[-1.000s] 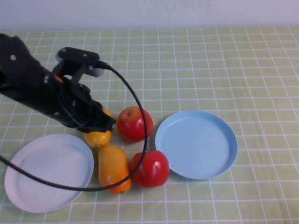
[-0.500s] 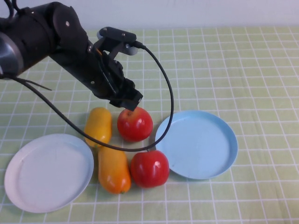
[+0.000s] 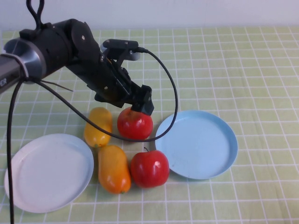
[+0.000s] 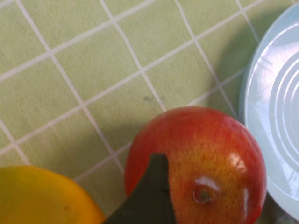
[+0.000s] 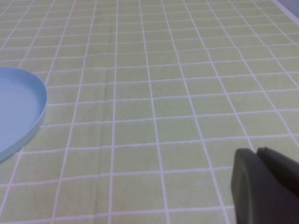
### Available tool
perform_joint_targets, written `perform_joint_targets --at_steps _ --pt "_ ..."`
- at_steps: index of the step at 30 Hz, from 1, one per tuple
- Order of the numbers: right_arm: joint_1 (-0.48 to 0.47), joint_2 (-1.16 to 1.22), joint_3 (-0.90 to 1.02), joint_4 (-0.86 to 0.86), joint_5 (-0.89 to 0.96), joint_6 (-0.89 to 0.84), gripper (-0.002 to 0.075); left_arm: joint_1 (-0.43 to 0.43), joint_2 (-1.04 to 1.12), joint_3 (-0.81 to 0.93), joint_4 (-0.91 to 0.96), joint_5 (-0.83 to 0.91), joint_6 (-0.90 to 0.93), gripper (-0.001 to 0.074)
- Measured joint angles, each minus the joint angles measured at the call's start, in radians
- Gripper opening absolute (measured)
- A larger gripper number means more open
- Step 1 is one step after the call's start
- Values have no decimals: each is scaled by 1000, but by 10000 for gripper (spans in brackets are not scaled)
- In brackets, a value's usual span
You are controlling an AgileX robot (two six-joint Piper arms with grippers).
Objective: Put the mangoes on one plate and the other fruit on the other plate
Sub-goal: Put one type of fruit in the left plate
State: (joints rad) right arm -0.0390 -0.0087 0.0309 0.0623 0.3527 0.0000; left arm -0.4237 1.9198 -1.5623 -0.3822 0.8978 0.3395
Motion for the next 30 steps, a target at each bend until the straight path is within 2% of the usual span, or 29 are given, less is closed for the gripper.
perform_joint_targets --at_steps 9,17,25,30 --pt "0 0 0 0 0 0 -17 45 47 -15 -37 -20 -2 668" --pt "0 0 0 0 0 0 -16 46 98 -85 -43 26 -12 668" --pt "0 0 0 0 0 0 -16 46 103 -89 -41 108 -18 668" --pt "0 0 0 0 0 0 -16 49 105 -89 -32 98 -19 668"
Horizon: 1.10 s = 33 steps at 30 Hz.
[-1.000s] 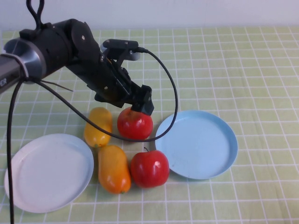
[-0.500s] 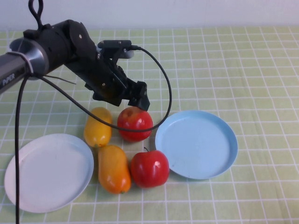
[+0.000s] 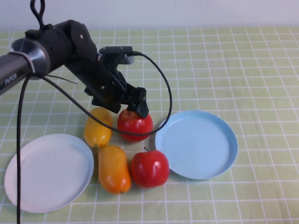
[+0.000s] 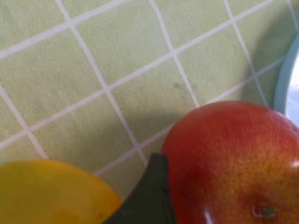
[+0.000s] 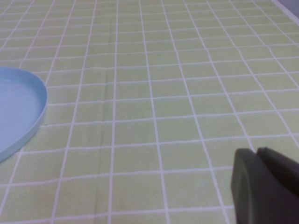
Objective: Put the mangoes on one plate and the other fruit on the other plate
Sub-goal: Put one type of fruit in the left plate
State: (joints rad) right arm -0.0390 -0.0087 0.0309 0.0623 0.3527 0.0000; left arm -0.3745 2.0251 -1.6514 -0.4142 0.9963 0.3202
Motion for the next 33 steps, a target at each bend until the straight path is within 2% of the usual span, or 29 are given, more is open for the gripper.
perform_joint_targets --at_steps 18,23,33 --pt "0 0 0 0 0 0 -17 12 50 -24 -8 -21 -21 666" --pt "0 0 0 0 0 0 -16 12 63 -62 0 31 -21 600" --pt "0 0 0 0 0 0 -16 12 -13 -162 51 209 -21 596"
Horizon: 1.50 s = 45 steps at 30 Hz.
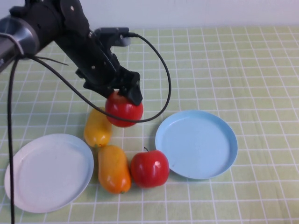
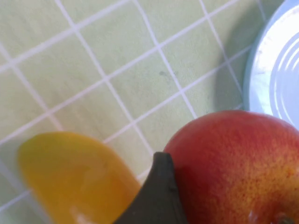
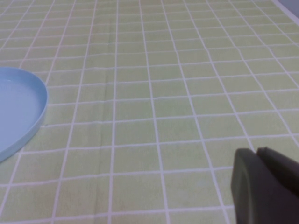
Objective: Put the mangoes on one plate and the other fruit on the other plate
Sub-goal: Put one type of fruit in the left plate
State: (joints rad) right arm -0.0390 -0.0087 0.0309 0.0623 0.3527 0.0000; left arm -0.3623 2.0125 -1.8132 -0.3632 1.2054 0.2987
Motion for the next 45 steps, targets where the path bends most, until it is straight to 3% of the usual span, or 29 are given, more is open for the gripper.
perform_joint_targets --at_steps 5,13,20,27,31,45 --pt "0 0 0 0 0 0 -16 4 -156 82 110 1 0 596" --pt "0 0 0 0 0 0 -16 60 -432 509 230 -41 -59 596" --pt "0 0 0 0 0 0 -16 107 -497 796 331 -280 -98 596" --pt "0 0 0 0 0 0 -16 108 -501 826 331 -340 -108 599" --pt "0 0 0 0 0 0 -16 108 -518 826 331 -312 -127 665" --pt "0 0 0 0 0 0 -17 110 -603 779 357 -262 -206 668"
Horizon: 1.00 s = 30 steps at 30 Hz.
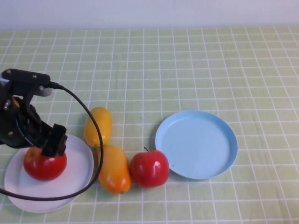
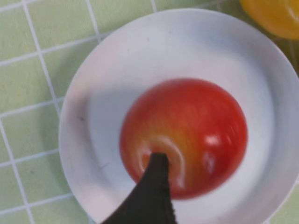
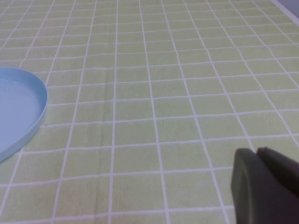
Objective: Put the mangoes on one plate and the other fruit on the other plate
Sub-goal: Put one type of fruit in the left plate
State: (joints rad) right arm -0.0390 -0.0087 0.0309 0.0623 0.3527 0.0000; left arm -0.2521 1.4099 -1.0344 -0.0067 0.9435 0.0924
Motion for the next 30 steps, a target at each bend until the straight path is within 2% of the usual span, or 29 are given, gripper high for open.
perform_joint_targets --at_steps 6,10,13,16,23,30 --pt "0 0 0 0 0 0 -16 -34 0 0 -162 -1 1 668" --pt "0 0 0 0 0 0 -16 -166 13 -4 -267 -46 119 669" --pt "0 0 0 0 0 0 -16 -279 42 -21 -288 -68 229 669" --pt "0 0 0 0 0 0 -17 -354 82 -44 -288 -77 375 669" --pt "0 0 0 0 0 0 -16 -409 151 -126 -270 -45 731 669" --pt "0 0 0 0 0 0 -16 -416 162 -138 -261 -77 878 669"
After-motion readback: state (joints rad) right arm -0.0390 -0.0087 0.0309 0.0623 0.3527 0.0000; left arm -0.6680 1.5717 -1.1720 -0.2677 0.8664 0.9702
